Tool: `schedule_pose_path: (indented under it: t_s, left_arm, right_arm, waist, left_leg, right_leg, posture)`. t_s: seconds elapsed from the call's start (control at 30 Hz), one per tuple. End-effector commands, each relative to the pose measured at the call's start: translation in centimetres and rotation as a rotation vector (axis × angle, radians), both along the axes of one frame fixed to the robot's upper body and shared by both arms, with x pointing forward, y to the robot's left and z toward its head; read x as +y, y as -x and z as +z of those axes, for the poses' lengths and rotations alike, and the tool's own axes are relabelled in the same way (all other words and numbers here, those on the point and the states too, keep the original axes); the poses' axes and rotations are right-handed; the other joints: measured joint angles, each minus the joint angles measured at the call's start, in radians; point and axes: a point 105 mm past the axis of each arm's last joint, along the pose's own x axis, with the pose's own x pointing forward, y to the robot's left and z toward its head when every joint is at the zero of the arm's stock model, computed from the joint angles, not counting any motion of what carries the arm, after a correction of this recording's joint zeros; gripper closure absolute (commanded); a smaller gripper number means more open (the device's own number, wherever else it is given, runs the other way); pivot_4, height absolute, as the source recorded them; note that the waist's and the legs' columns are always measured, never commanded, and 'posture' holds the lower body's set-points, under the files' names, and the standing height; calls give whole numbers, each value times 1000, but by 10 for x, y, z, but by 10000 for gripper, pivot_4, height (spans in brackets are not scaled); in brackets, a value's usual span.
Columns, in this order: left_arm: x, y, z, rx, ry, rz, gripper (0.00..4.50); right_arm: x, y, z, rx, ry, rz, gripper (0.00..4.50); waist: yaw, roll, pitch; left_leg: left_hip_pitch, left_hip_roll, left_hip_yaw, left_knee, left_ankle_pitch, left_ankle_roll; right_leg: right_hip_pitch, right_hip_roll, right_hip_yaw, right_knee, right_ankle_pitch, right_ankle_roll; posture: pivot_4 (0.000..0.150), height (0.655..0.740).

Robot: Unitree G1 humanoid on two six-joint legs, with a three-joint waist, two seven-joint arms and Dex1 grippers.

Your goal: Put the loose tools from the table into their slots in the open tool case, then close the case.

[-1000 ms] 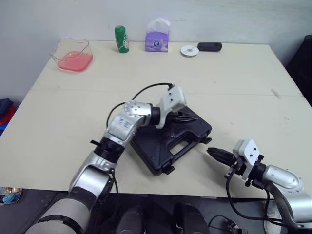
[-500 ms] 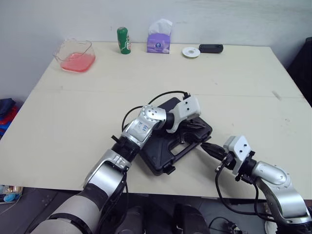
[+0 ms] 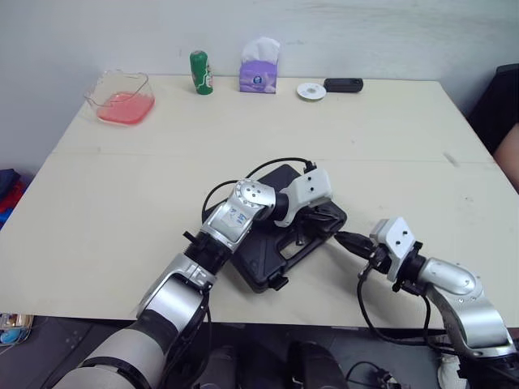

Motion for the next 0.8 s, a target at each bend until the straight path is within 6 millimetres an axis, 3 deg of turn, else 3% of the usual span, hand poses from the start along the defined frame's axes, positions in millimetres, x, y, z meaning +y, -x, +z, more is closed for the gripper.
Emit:
schedule_pose_path:
  t_s: [0.03,0.43,0.57,0.7,0.8]
  left_arm:
    - [29,-3,-69,148,-232,108,44349]
    - [38,1,-73,165,-248,111,44349]
    - [41,-1,-72,165,-244,128,44349]
    - [42,-1,-65,173,-201,141,44349]
    - [43,-4,-52,150,-152,139,44349]
  right_arm:
    - [8,-4,22,-80,-24,41,45000]
    - [16,-7,26,-72,-39,70,45000]
    - [15,-7,19,-47,-30,63,45000]
    - [16,-1,15,-30,-26,80,45000]
    - [5,-1,26,-53,-37,56,45000]
  waist:
    - [-1,-1,-1]
    - [-19,-5,-6]
    - [-14,-6,-7]
    - [-17,-7,-8]
    - [-20,-7,-8]
  left_leg:
    - [0,0,0,0,0,0]
    - [7,3,1,-1,-3,-3]
    - [9,4,1,-5,-3,-4]
    - [10,4,2,-5,-3,-4]
    - [10,4,2,-6,-3,-4]
  right_leg:
    - [0,0,0,0,0,0]
    - [4,0,2,-2,-2,-3]
    - [5,0,1,-4,-2,-4]
    - [5,0,2,-4,-2,-4]
    - [5,0,2,-4,-2,-4]
  posture:
    - [1500,7400]
    - [1500,7400]
    - [1500,7400]
    - [1500,7400]
    - [1500,7400]
